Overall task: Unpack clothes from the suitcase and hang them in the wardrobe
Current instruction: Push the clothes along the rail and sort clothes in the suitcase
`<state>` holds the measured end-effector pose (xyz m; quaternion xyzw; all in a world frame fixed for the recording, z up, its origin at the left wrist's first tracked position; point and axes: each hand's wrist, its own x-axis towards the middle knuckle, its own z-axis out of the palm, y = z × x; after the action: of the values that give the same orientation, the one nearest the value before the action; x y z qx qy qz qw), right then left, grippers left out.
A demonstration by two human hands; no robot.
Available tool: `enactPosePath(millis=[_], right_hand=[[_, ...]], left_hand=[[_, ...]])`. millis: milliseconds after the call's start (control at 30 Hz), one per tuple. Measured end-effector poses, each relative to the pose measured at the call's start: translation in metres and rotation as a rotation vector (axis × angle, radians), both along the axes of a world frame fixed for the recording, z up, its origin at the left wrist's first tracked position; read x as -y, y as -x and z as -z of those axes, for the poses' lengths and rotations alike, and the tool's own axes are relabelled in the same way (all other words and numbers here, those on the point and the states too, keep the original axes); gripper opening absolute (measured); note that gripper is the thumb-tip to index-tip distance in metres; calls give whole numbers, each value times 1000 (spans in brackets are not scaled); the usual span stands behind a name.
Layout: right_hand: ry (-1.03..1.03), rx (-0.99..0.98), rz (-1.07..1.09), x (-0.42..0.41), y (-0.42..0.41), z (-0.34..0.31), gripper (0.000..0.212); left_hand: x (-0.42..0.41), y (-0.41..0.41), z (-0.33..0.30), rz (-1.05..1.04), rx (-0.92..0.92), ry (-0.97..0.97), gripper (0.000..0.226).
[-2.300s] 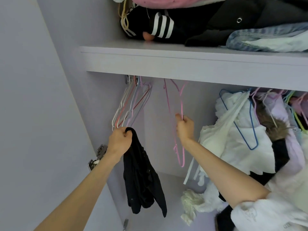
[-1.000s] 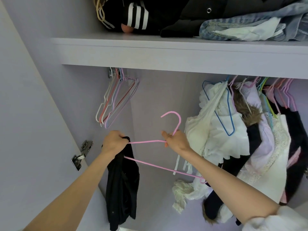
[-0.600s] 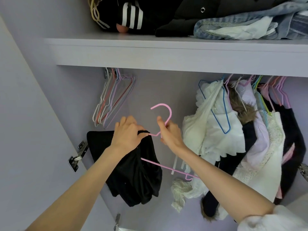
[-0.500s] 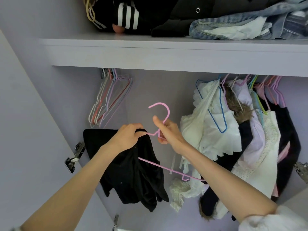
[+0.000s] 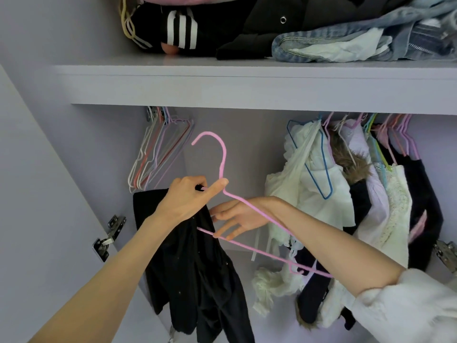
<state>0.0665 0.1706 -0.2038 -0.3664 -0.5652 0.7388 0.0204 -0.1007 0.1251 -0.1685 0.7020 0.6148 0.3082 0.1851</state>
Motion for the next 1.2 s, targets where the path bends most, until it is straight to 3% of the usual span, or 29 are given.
enactPosePath(millis=[33, 167, 400, 567, 667, 733, 833, 900, 1067, 1100, 1200], right_hand=[[-26, 18, -20, 3, 9, -1, 13], [-255, 151, -59, 15, 40, 4, 10], [-792, 474, 175, -6, 20, 17, 27], [-949, 635, 366, -11, -19, 38, 24], [-828, 719, 511, -14, -59, 52, 9], [-609, 697, 690, -9, -85, 54, 13], [-156, 407, 1019, 5, -111, 55, 13], [-2, 245, 1137, 12, -122, 58, 11], [237, -92, 1338, 31, -144, 65, 11], [218, -65, 1348, 34, -147, 67, 7], [180, 9, 1341, 40, -155, 75, 35]], left_hand=[[1, -1, -1, -4, 30, -27, 60], [5, 0, -4, 28, 69, -86, 58], [4, 27, 6, -17, 41, -67, 29], [4, 17, 16, -18, 19, -94, 24], [-1, 14, 18, -44, 1, -144, 21], [-6, 14, 17, -69, 1, -160, 20], [-16, 5, 22, -80, -42, -211, 23], [-21, -6, 29, -87, -82, -259, 24], [-28, -26, 41, -72, -57, -314, 22], [-30, -29, 41, -65, -35, -302, 22], [-34, -36, 42, -54, 28, -266, 20]])
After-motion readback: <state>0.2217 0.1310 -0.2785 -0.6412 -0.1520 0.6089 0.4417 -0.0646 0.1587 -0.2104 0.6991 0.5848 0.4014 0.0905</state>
